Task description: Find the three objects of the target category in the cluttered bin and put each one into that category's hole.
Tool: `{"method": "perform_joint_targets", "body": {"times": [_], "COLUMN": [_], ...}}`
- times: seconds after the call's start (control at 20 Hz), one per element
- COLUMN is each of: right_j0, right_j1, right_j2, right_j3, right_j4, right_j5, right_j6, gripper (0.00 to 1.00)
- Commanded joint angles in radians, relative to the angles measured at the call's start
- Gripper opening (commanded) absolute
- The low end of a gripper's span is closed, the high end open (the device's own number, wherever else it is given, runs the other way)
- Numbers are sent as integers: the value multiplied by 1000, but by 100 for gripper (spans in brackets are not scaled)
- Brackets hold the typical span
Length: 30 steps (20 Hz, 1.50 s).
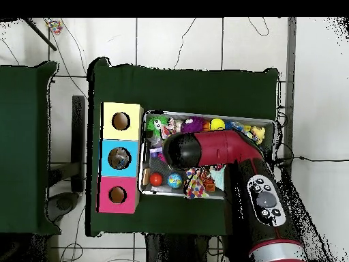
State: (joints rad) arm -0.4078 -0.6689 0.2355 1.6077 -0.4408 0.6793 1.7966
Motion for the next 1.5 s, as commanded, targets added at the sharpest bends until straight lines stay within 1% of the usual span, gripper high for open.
{"method": "perform_joint_targets", "body": {"times": [0.05, 0.4, 0.55, 0.9, 1.15, 1.35, 1.5], "right_j0": [-36, -68, -94, -192, -288, -351, -401], "right_j1": [114, 186, 202, 159, 118, 78, 50], "right_j2": [78, 85, 100, 146, 175, 181, 197], "right_j3": [-12, -37, -33, 35, 94, 111, 136], "right_j4": [-29, -34, -34, -44, -74, -107, -121], "right_j5": [-106, -126, -128, -111, -101, -71, -58], "right_j6": [-36, -66, -92, -161, -214, -259, -274], "gripper": [100, 100, 100, 100, 100, 100, 100]}}
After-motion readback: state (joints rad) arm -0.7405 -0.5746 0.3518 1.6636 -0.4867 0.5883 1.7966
